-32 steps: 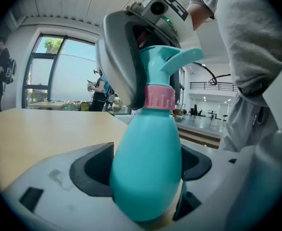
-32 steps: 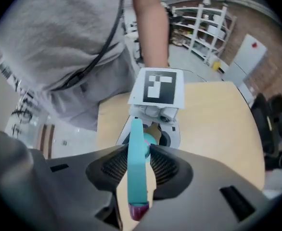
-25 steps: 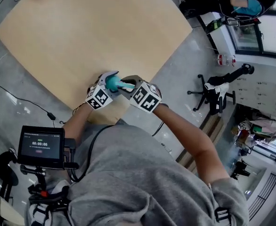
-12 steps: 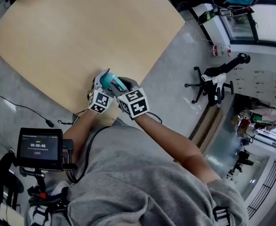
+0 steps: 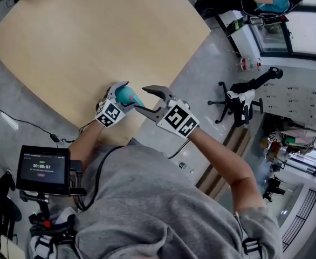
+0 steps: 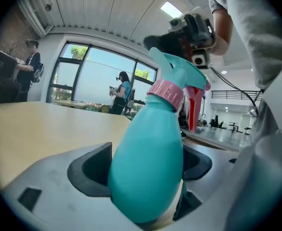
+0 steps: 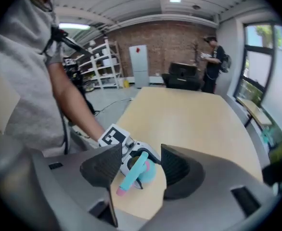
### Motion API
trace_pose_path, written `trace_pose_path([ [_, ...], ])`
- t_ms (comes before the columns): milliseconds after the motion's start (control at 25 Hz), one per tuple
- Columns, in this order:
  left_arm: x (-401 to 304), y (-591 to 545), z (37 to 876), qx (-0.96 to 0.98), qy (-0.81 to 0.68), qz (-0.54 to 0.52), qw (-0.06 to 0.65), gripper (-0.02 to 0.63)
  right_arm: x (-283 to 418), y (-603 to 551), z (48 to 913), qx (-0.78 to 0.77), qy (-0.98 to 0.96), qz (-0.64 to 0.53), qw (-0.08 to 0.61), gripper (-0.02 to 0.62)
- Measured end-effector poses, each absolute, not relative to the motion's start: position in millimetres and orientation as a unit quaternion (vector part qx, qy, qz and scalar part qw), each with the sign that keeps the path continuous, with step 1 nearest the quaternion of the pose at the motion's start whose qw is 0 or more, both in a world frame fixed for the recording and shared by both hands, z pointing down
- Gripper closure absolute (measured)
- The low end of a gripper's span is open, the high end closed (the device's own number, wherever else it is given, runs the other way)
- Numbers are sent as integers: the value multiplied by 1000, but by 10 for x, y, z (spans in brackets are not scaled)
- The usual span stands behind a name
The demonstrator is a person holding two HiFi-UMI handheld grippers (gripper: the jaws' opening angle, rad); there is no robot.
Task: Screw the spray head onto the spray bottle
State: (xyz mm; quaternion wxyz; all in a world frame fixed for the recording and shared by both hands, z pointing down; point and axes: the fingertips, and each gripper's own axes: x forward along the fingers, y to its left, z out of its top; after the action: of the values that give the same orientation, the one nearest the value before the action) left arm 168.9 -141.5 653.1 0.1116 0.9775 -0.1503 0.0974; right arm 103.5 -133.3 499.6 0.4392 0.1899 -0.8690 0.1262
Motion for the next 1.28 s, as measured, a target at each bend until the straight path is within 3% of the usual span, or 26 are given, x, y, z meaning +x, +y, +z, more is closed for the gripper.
trace_pose_path([
  [80, 1694, -1401, 6522, 981, -127, 97, 108, 227, 988, -1330, 4823, 96, -878, 41, 466, 362],
  [240, 1707, -1363, 6509, 985, -91, 100, 107, 227, 1145, -1203, 4934, -149, -774, -246, 564, 362],
  [320, 1710, -1346, 6506, 986, -81, 100, 108, 227, 1208, -1073, 5121, -254, -695, -360, 568, 362],
  [440, 1715, -1316, 6504, 986, -73, 101, 111, 227, 1074, -941, 5342, -303, -658, -450, 522, 362],
  [600, 1728, -1294, 6514, 985, -74, 101, 115, 227, 1176, -888, 5672, -364, -574, -490, 546, 364],
  [640, 1732, -1288, 6513, 985, -76, 101, 117, 227, 1181, -879, 5731, -366, -567, -488, 553, 367],
  [720, 1736, -1278, 6509, 985, -78, 100, 120, 225, 1184, -840, 5789, -358, -580, -468, 563, 485],
  [1000, 1707, -1270, 6489, 984, -87, 96, 125, 225, 1061, -905, 5668, -278, -714, -332, 550, 488],
  [1160, 1684, -1260, 6489, 984, -92, 97, 121, 225, 974, -1000, 5649, -180, -813, -146, 534, 488],
  [1280, 1679, -1265, 6472, 983, -100, 96, 119, 225, 943, -1127, 5592, -49, -881, 9, 470, 488],
])
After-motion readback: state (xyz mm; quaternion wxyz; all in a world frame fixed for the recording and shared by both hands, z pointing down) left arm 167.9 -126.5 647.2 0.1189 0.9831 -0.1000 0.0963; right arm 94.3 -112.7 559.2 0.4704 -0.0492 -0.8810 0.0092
